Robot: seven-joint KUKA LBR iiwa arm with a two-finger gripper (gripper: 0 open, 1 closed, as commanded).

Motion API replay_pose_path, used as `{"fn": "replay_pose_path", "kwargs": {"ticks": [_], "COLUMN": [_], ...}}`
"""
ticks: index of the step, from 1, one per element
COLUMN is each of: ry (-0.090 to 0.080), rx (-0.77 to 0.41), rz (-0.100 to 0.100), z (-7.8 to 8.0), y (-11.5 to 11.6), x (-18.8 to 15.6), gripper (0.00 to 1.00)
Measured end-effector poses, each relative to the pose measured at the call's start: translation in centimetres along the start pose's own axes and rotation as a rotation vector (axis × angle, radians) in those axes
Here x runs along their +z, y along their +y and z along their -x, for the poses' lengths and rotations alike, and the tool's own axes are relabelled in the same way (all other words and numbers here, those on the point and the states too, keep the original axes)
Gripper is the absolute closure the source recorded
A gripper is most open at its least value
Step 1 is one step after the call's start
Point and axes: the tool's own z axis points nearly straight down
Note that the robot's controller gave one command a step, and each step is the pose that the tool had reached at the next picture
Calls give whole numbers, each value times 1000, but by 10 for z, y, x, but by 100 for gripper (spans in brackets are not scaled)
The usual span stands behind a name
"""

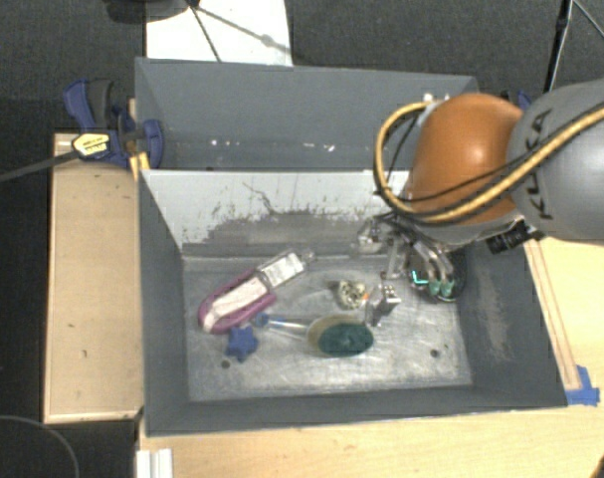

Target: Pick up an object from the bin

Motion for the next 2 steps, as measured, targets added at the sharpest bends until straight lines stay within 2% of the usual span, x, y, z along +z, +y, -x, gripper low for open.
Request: {"fn": "replay_pose_path", "kwargs": {"ticks": [1, 2], "ry": [-5, -11], "rx": [-440, -437], "rz": [-1, -2], "z": [-18, -16], "y": [-11, -11], "x": [99, 97], "gripper": [0, 100]}}
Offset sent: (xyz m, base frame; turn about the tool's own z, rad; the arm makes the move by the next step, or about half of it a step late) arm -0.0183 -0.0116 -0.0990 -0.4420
